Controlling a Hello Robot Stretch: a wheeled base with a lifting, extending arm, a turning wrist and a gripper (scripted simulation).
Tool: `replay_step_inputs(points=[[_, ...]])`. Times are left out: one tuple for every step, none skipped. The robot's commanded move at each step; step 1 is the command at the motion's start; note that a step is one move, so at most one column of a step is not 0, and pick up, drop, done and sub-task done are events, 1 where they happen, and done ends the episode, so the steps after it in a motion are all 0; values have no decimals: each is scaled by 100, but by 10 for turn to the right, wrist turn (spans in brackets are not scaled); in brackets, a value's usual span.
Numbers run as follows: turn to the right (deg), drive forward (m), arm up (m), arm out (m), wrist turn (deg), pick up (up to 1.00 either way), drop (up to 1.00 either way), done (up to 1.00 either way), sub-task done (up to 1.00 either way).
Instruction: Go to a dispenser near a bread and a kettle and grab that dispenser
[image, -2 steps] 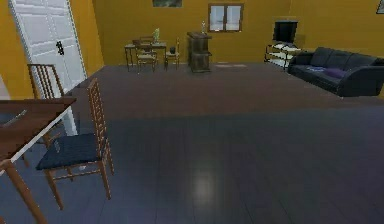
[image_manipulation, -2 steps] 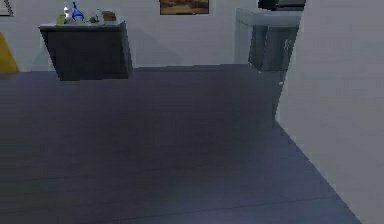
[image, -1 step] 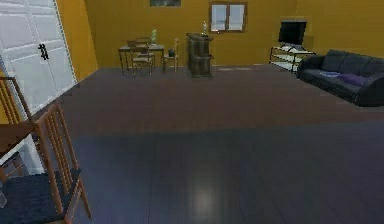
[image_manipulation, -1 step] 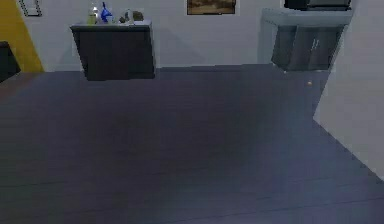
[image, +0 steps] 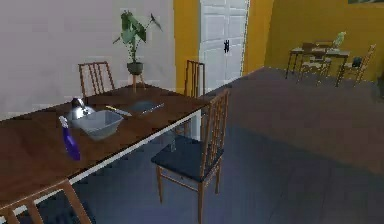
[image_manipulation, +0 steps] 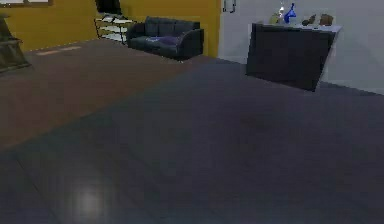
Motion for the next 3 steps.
replay_step_inputs(points=[[-450, 0, 0, 0, 0, 0, 0, 0, 0], [-450, 0, 0, 0, 0, 0, 0, 0, 0], [-300, 0, 0, 0, 0, 0, 0, 0, 0]])
